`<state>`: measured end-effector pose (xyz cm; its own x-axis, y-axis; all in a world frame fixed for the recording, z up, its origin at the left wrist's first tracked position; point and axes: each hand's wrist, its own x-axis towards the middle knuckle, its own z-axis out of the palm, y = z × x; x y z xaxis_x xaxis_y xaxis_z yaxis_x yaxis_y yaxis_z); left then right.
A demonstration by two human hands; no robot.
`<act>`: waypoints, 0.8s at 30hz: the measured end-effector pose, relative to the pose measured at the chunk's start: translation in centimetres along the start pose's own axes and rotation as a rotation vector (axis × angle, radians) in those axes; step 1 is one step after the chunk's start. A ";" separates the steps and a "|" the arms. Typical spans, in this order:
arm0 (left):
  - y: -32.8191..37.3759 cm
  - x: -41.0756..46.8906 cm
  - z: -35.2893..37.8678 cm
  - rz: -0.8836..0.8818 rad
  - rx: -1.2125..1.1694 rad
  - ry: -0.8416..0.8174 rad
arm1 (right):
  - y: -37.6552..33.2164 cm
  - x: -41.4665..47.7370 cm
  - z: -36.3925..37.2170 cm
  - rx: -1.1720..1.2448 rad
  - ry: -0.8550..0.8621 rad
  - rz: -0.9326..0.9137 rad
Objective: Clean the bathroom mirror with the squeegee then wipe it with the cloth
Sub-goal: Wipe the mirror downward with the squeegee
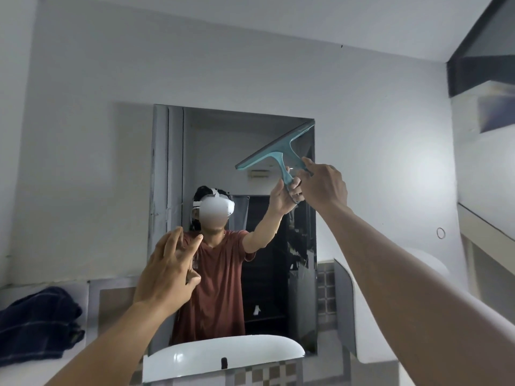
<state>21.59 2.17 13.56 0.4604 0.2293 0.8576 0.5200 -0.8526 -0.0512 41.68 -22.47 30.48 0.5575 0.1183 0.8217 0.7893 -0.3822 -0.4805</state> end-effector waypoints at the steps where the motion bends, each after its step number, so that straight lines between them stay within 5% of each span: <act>1: 0.0 0.0 0.0 0.003 -0.002 0.002 | 0.0 -0.1 0.1 0.008 0.001 0.006; 24: -1.3 -3.2 0.3 0.078 0.025 -0.049 | -2.7 -9.8 6.3 0.324 0.026 0.199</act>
<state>19.67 2.67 10.71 0.5350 0.1856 0.8242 0.4982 -0.8572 -0.1303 35.70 -16.79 21.77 0.7049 0.0459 0.7078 0.7087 -0.0857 -0.7002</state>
